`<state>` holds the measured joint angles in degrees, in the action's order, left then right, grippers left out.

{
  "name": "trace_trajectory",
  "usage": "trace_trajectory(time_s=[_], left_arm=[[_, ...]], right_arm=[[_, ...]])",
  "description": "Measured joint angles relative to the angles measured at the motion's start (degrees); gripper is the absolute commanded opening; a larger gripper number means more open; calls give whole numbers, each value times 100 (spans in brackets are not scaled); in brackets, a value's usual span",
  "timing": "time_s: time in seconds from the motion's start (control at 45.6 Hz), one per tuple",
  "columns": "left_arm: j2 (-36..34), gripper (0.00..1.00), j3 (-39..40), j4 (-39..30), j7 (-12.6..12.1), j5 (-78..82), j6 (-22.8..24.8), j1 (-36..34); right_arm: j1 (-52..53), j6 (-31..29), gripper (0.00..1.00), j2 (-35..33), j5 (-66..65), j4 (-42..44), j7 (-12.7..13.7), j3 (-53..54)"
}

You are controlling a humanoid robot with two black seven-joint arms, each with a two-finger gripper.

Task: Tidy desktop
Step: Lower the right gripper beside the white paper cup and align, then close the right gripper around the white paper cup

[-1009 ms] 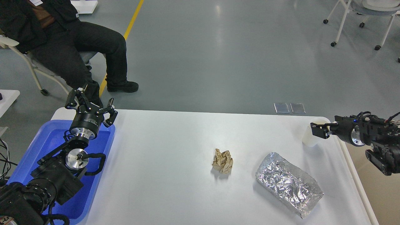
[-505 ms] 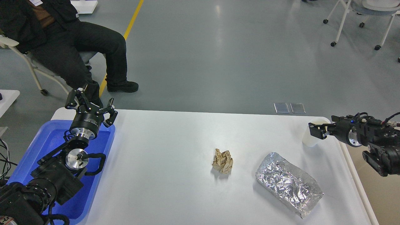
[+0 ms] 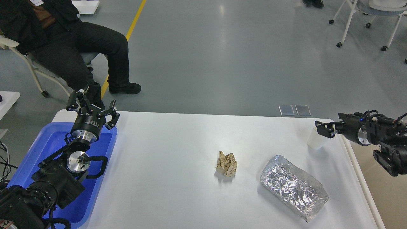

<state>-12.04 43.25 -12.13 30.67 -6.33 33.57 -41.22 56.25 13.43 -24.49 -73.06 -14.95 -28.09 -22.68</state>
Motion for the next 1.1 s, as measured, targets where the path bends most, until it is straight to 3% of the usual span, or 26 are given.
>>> trace_trajectory(time_s=[0.505, 1.097], left_arm=[[0, 100, 0, 0, 0, 0, 0, 0], [0, 100, 0, 0, 0, 0, 0, -1]], right_arm=[[-115, 43, 96, -101, -35, 243, -80, -397], [-606, 38, 96, 168, 699, 593, 187, -279]])
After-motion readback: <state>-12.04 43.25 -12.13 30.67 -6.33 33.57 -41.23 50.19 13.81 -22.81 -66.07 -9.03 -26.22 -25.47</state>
